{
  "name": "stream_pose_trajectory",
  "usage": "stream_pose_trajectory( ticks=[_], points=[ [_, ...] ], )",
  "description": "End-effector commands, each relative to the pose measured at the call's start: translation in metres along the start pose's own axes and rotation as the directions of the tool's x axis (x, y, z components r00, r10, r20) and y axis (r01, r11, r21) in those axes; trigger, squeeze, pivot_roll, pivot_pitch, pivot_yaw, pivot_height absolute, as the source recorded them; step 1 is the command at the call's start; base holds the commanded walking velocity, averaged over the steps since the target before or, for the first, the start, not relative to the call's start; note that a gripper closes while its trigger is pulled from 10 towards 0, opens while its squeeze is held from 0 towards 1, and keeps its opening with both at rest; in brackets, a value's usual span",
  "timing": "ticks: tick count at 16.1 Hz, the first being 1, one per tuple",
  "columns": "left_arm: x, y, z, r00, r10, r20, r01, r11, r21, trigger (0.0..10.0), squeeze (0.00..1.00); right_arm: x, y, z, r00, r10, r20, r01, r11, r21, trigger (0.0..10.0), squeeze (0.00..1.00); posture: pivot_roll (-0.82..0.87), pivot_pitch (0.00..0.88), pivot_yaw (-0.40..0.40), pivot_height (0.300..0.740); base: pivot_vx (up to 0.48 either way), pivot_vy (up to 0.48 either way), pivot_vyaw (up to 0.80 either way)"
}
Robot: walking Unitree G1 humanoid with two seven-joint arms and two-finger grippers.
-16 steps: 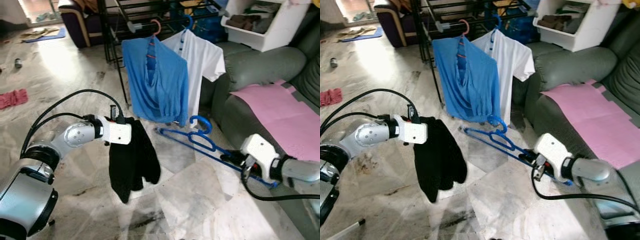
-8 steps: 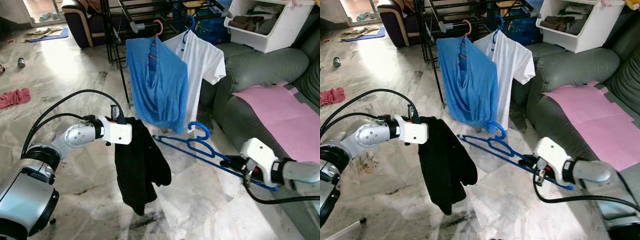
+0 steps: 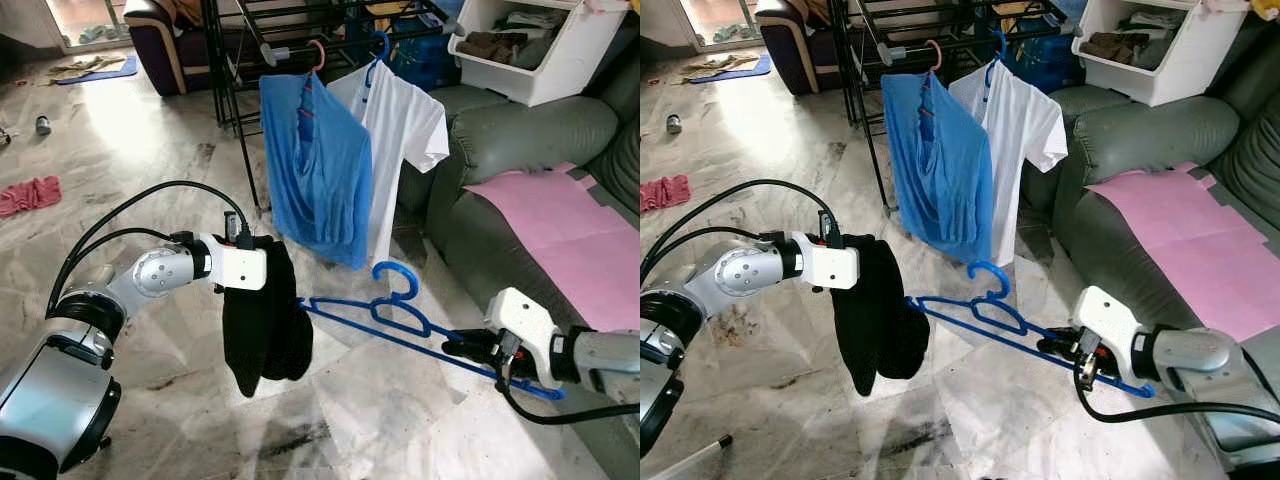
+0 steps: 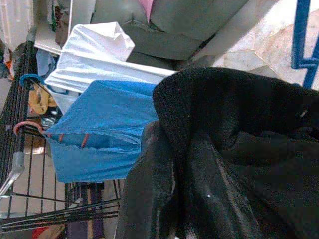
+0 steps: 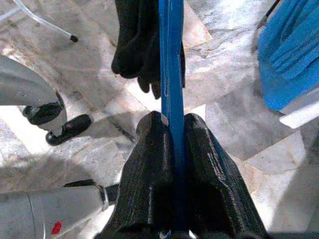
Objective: Hang hanger
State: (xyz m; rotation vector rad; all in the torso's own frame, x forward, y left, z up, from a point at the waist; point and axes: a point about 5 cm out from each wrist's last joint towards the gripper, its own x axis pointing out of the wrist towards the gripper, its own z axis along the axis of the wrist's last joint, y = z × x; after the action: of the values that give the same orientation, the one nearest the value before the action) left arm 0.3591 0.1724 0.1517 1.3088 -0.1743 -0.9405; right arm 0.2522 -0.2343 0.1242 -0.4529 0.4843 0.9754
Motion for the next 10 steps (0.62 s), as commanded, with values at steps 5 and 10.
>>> stream_pose_trajectory(
  ticks=[5, 10],
  points=[
    [-0.003, 0.008, 0.0, 1.0, 0.016, 0.005, -0.016, 1.0, 0.006, 10.0, 0.0, -0.004, 0.004, 0.012, 0.997, 0.077, 0.03, -0.077, 0.997, 0.004, 10.0, 0.0, -0.01, 0.049, -0.011, 0.74, 0.0, 0.0, 0.0],
    [0.0, -0.002, 0.002, 0.999, 0.019, 0.026, -0.018, 0.999, -0.038, 10.0, 0.0, 0.002, -0.002, 0.017, 0.998, 0.029, 0.051, -0.028, 1.0, -0.004, 10.0, 0.0, -0.01, 0.05, -0.005, 0.74, 0.0, 0.0, 0.0]
  ],
)
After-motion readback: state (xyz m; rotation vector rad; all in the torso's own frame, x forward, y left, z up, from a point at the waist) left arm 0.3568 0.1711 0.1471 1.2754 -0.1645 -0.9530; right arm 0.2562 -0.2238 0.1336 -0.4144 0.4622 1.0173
